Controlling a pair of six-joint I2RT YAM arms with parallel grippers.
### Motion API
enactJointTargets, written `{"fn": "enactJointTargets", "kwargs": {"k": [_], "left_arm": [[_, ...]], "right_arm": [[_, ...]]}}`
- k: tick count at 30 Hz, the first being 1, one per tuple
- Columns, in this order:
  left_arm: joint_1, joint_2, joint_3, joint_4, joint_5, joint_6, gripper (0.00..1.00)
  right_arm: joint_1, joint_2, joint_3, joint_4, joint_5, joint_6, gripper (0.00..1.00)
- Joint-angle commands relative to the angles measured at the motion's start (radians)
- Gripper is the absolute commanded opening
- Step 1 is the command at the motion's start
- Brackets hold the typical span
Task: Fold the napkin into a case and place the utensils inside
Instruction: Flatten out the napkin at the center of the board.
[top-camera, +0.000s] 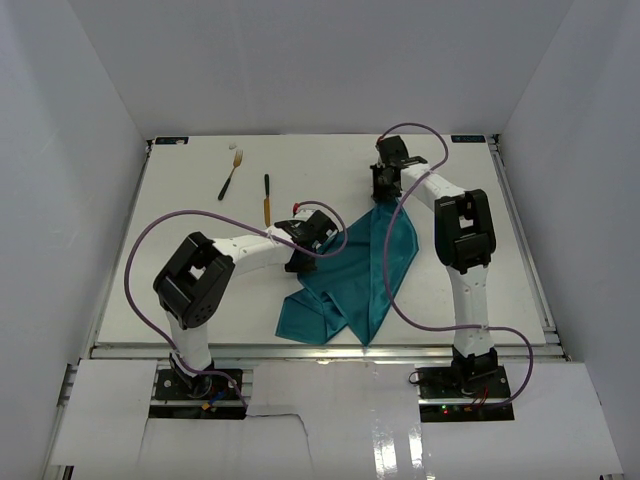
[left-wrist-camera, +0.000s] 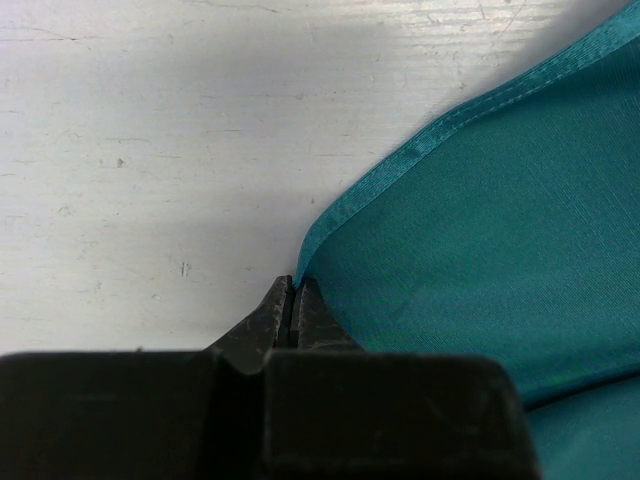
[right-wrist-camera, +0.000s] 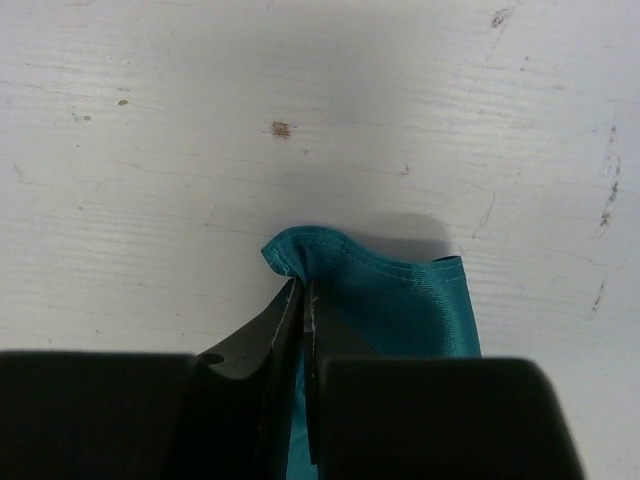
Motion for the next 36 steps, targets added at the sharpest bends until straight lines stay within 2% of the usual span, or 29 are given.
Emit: {"fn": "enactJointTargets", "kwargs": {"k": [1,5,11,17,20,22,25,26,29,30,33,36], "left_arm": [[0.003,-0.059,0.009,-0.029,-0.049,0.006,0.0],[0.003,-0.065,0.1,-0.058,-0.14,0.03,0.0],[0.006,-0.087,0.267,-0.132,-0.347,0.056,0.0],[0.016,-0.189,0.413,-0.163,-0.514,0.056,0.0],[0.016,-0.261,0.525,-0.158,-0.61,0.117,0.0],[0.016,-0.315,0.612,-0.134,-0.628,0.174,0.0],[0.014,-0.413,0.661,-0.068,-0.632,0.258,0.0],[0.014,-0.45,0.651,-0.001,-0.616,0.3,0.0],[0.014,-0.641,0.513,0.24,-0.378,0.436,0.0],[0.014,-0.689,0.485,0.285,-0.238,0.453,0.0],[0.014,-0.824,0.46,0.345,-0.02,0.469,0.0],[0.013,-0.881,0.497,0.347,0.11,0.458,0.0]], "right_arm": [[0.012,0.057,0.008,-0.021,-0.127,-0.025,0.08],[0.01,-0.022,0.032,0.022,-0.162,-0.073,0.08],[0.012,-0.309,-0.035,0.105,-0.165,-0.149,0.08],[0.01,-0.62,-0.15,0.105,-0.043,-0.198,0.08],[0.01,-0.777,-0.196,0.107,-0.004,-0.214,0.08],[0.01,-0.889,-0.204,0.108,0.029,-0.249,0.08],[0.01,-1.03,-0.202,0.127,0.094,-0.283,0.08],[0.01,-1.065,-0.213,0.16,0.108,-0.293,0.08],[0.008,-1.176,-0.202,0.168,0.161,-0.33,0.08],[0.008,-1.225,-0.198,0.167,0.169,-0.338,0.08],[0.01,-1.308,-0.157,0.145,0.183,-0.349,0.08],[0.01,-1.371,-0.1,0.11,0.164,-0.324,0.08]]}}
